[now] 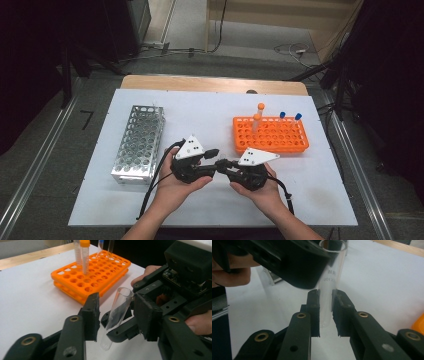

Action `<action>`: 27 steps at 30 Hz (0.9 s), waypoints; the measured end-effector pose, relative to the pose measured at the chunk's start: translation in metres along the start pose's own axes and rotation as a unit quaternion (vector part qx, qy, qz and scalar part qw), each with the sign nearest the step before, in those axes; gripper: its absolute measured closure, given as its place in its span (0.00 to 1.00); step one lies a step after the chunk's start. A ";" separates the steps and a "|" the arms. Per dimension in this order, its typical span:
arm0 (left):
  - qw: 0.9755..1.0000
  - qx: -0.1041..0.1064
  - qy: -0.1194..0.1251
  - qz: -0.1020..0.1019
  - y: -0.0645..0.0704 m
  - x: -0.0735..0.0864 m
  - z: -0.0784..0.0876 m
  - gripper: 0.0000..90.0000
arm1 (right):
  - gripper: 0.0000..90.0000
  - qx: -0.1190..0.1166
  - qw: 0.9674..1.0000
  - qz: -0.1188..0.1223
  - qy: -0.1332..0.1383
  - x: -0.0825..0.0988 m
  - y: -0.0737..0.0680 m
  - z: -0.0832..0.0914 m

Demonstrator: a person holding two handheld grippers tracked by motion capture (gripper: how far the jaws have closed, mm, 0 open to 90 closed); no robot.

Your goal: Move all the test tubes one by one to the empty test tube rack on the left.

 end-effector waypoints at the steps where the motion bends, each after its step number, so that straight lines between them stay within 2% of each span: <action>1: 1.000 0.002 -0.002 -0.001 0.001 0.000 -0.001 0.68 | 0.83 -0.001 1.000 0.001 -0.001 0.000 -0.001 0.000; 4: 1.000 0.003 -0.007 -0.008 0.003 0.001 -0.003 0.73 | 0.83 -0.005 1.000 0.001 -0.001 -0.001 -0.003 -0.001; 5: 1.000 0.002 -0.008 -0.009 0.003 0.002 -0.003 0.78 | 0.83 -0.007 1.000 0.004 -0.002 -0.002 -0.003 -0.001; 13: 1.000 -0.011 -0.004 -0.020 0.003 0.002 -0.002 0.84 | 0.82 -0.017 1.000 -0.001 -0.001 -0.002 -0.003 -0.001; 19: 1.000 -0.008 -0.002 -0.025 0.001 0.001 -0.001 0.85 | 0.81 -0.020 1.000 -0.003 0.003 -0.001 -0.003 -0.001; 22: 1.000 -0.010 0.002 -0.020 -0.002 -0.002 0.001 0.85 | 0.70 -0.025 1.000 -0.004 0.010 -0.002 -0.002 0.001; 23: 1.000 -0.011 0.005 -0.018 -0.004 -0.004 0.002 0.85 | 0.60 -0.024 1.000 -0.005 0.017 -0.002 -0.001 0.004; 25: 1.000 -0.015 0.012 -0.013 -0.009 -0.007 0.004 0.85 | 0.50 -0.018 1.000 -0.004 0.025 -0.002 0.001 0.008; 26: 1.000 -0.015 0.014 -0.010 -0.012 -0.009 0.005 0.85 | 0.50 -0.018 1.000 -0.004 0.025 -0.002 0.001 0.008; 27: 1.000 -0.016 0.016 -0.008 -0.015 -0.011 0.006 0.85 | 0.41 -0.015 0.999 -0.007 0.034 -0.002 0.004 0.012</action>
Point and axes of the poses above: each handheld gripper's, and its own axes: z roughly backward along the jaws, x roughly out of its underside, y roughly to its right, the point moved 2 cm from there along -z, roughly forward along the jaws, and after that the axes turned 15 degrees about z, right-handed, at the moved point
